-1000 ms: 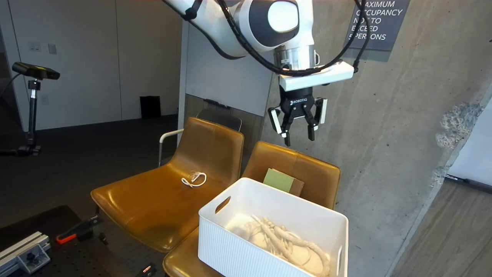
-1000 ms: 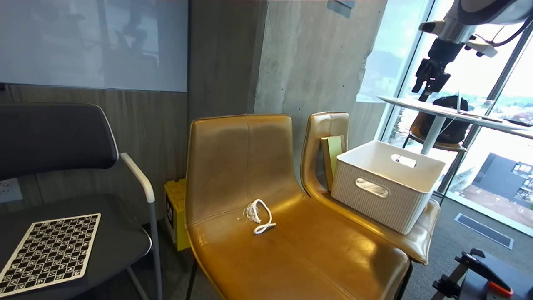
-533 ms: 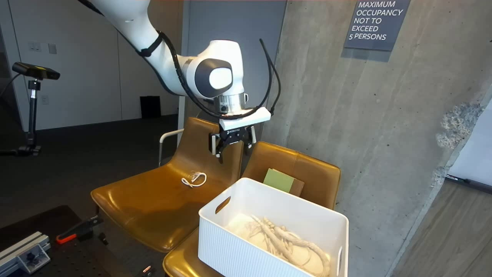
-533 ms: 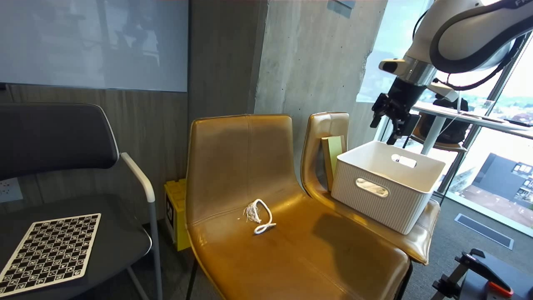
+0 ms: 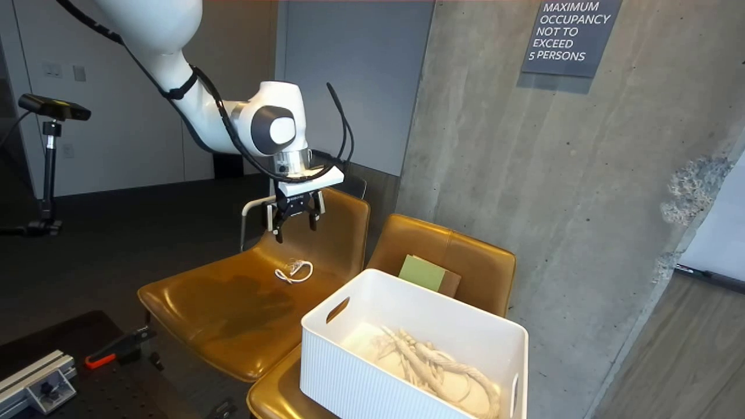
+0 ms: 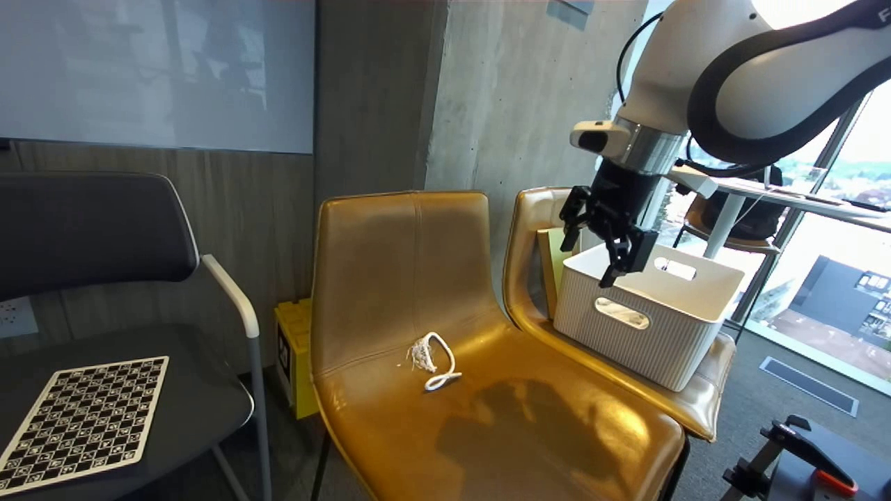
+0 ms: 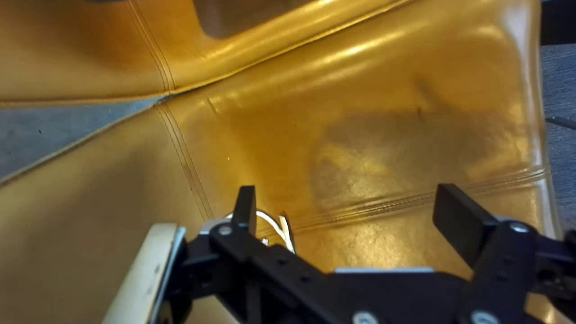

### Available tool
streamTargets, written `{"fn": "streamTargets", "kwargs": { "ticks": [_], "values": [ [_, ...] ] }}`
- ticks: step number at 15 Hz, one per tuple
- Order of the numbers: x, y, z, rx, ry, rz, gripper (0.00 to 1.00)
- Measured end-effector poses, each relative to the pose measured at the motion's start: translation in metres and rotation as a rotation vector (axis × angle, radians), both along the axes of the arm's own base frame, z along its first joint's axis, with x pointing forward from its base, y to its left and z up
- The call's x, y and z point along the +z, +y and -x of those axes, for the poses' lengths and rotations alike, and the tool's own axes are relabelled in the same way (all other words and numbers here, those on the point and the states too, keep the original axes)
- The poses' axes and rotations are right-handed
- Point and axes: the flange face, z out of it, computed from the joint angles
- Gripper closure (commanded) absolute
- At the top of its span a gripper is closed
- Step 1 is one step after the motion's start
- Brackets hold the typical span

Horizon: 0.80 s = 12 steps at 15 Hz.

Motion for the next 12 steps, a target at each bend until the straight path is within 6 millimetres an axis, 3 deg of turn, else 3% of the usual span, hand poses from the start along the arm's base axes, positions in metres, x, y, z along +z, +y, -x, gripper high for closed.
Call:
{"fn": "streamTargets", "kwargs": {
  "ticks": [3, 8, 12],
  "values": [
    [-0.026, 0.032, -0.017, 0.066, 0.005, 0.03, 0.0],
    [-0.075, 0.049, -0.052, 0.103, 0.018, 0.042, 0.0],
    [-0.122, 0.076, -0.064, 0.132, 0.045, 0.032, 0.0]
  ]
}}
